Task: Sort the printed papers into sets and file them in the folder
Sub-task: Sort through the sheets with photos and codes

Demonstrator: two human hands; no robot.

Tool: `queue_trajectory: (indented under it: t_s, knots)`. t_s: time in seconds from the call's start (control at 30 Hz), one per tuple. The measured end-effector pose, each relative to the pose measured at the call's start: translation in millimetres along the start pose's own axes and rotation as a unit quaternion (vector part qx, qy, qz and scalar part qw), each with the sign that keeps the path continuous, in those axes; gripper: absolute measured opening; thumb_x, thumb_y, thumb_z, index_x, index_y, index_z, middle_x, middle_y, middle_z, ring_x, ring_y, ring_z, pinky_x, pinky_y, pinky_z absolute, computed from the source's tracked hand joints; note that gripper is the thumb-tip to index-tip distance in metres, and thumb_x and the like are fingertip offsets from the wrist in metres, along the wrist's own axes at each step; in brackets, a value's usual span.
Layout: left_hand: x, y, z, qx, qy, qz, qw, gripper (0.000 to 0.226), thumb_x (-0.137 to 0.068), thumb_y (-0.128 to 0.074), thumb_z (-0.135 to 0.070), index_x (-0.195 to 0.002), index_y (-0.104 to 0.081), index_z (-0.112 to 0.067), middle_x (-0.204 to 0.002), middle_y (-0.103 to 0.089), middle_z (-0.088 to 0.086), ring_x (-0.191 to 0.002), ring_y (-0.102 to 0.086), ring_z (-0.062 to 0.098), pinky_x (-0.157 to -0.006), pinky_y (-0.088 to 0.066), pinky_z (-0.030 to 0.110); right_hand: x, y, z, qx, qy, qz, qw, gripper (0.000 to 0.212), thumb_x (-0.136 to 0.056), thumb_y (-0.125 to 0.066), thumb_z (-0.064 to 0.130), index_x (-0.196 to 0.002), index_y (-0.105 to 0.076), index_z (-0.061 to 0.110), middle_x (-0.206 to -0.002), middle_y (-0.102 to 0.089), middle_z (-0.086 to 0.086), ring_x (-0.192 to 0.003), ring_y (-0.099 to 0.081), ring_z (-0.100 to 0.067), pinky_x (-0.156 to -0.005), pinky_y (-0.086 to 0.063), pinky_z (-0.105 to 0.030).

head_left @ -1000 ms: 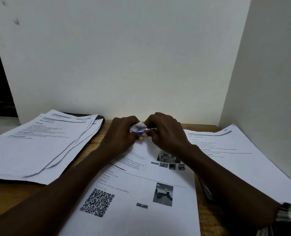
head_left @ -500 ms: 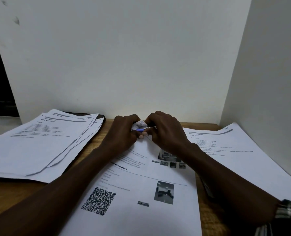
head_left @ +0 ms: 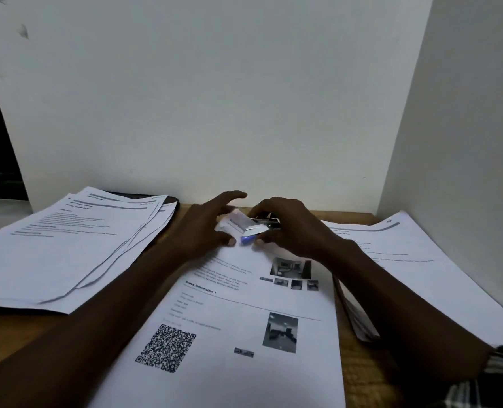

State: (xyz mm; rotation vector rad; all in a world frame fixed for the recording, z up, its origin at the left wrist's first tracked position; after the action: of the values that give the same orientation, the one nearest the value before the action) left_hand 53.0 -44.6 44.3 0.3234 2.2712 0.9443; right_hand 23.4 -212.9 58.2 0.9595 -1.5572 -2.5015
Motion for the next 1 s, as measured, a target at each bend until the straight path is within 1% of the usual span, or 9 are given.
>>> queue_trajectory:
  t_s: [0.07, 0.13, 0.23, 0.33, 0.47, 0.57, 0.67, 0.77, 1.0]
  knots:
    - [1.2, 7.4, 4.7, -0.005, 0.034, -0.018, 0.999, 0.06, -0.066, -0.079, -0.021, -0.123, -0.06, -0.029, -0.107, -0.069, -0.003, -0.102, -0.064, 0.012, -0.087, -0.05, 0.026, 1.2, 6.2, -12.0, -0.017, -0.035, -0.007, 0.999, 0.035, -0.076, -0.08, 0.013, -0.108, -0.069, 0.018, -0.099, -0.066, 0.004, -0.089, -0.059, -0.012, -0.073, -0.045, -0.015]
    - [2.5, 13.5, 9.9, -0.012, 0.06, -0.048, 0.997, 0.032, -0.066, -0.066, -0.029, -0.094, -0.069, -0.015, -0.086, -0.071, 0.001, -0.083, -0.066, 0.017, -0.078, -0.052, 0.035, 4.2, 10.8, -27.3, -0.051, -0.079, -0.028, 0.995, 0.032, -0.077, -0.079, 0.013, -0.106, -0.07, 0.02, -0.095, -0.067, 0.007, -0.085, -0.059, -0.009, -0.067, -0.039, -0.008]
    - [3.9, 17.1, 14.7, 0.034, 0.084, -0.086, 0.992, 0.028, -0.072, -0.066, -0.037, -0.069, -0.063, -0.009, -0.062, -0.06, 0.003, -0.06, -0.051, 0.01, -0.061, -0.037, 0.03, 8.7, 8.4, -51.4, -0.043, -0.138, -0.064, 0.987, 0.031, -0.076, -0.078, 0.015, -0.106, -0.07, 0.02, -0.101, -0.07, 0.001, -0.093, -0.062, -0.016, -0.079, -0.046, -0.025]
    - [4.8, 24.7, 14.8, 0.065, 0.101, -0.096, 0.988, 0.025, -0.083, -0.073, -0.025, -0.072, -0.064, -0.004, -0.061, -0.055, 0.0, -0.059, -0.046, 0.008, -0.059, -0.031, 0.028, 11.4, 0.2, -68.0, 0.006, -0.184, -0.065, 0.981, 0.03, -0.08, -0.073, 0.013, -0.11, -0.071, 0.017, -0.106, -0.07, -0.005, -0.1, -0.062, -0.022, -0.083, -0.046, -0.03]
    - [7.4, 28.3, 12.8, 0.129, 0.103, -0.055, 0.985, 0.014, -0.087, -0.071, -0.018, -0.077, -0.069, -0.009, -0.067, -0.066, -0.004, -0.061, -0.057, 0.003, -0.056, -0.039, 0.017, 11.8, -8.0, -79.2, 0.029, -0.208, -0.05, 0.976, 0.024, -0.081, -0.074, 0.018, -0.105, -0.072, 0.018, -0.101, -0.07, -0.006, -0.089, -0.058, -0.02, -0.072, -0.04, -0.026]
    - [8.9, 27.2, 10.6, 0.144, 0.1, -0.054, 0.983, 0.014, -0.087, -0.07, -0.014, -0.074, -0.068, -0.012, -0.065, -0.067, -0.006, -0.06, -0.059, 0.003, -0.056, -0.041, 0.016, 11.1, -15.0, -80.9, 0.05, -0.216, -0.036, 0.974, 0.02, -0.083, -0.07, 0.019, -0.102, -0.073, 0.025, -0.103, -0.071, -0.003, -0.094, -0.062, -0.022, -0.077, -0.047, -0.028]
    - [7.8, 29.6, 9.7, 0.153, 0.099, -0.08, 0.98, 0.019, -0.084, -0.074, -0.017, -0.067, -0.067, -0.019, -0.059, -0.064, -0.009, -0.058, -0.058, 0.003, -0.059, -0.04, 0.022, 11.8, -18.3, -77.6, 0.058, -0.212, -0.02, 0.975, 0.019, -0.084, -0.068, 0.026, -0.102, -0.073, 0.027, -0.105, -0.07, -0.002, -0.097, -0.063, -0.024, -0.081, -0.052, -0.033]
    - [7.0, 32.9, 11.7, 0.152, 0.102, -0.107, 0.977, 0.016, -0.074, -0.076, -0.031, -0.072, -0.069, -0.017, -0.062, -0.065, -0.005, -0.06, -0.057, 0.008, -0.063, -0.039, 0.027, 12.1, -19.7, -76.1, 0.055, -0.207, -0.013, 0.977, 0.02, -0.083, -0.067, 0.031, -0.102, -0.073, 0.026, -0.105, -0.071, -0.002, -0.097, -0.064, -0.025, -0.083, -0.053, -0.037]
    - [7.3, 33.6, 7.0, 0.121, 0.106, -0.106, 0.981, 0.023, -0.085, -0.072, -0.015, -0.066, -0.061, -0.022, -0.049, -0.059, -0.015, -0.047, -0.051, -0.006, -0.053, -0.036, 0.02, 12.2, -18.8, -77.3, 0.055, -0.215, -0.002, 0.975, 0.025, -0.085, -0.064, 0.015, -0.107, -0.072, 0.022, -0.11, -0.07, -0.002, -0.104, -0.062, -0.021, -0.085, -0.049, -0.029]
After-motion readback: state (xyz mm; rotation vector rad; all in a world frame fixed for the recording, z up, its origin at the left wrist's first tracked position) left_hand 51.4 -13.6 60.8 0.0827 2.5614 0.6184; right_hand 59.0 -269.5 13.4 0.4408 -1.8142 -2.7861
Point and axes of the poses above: each hand's wrist, its own x-axis away from the middle knuckle, its own y-axis out of the back of the hand, z = x × y, the point moved 5 cm from there along -x, towards the middle knuckle
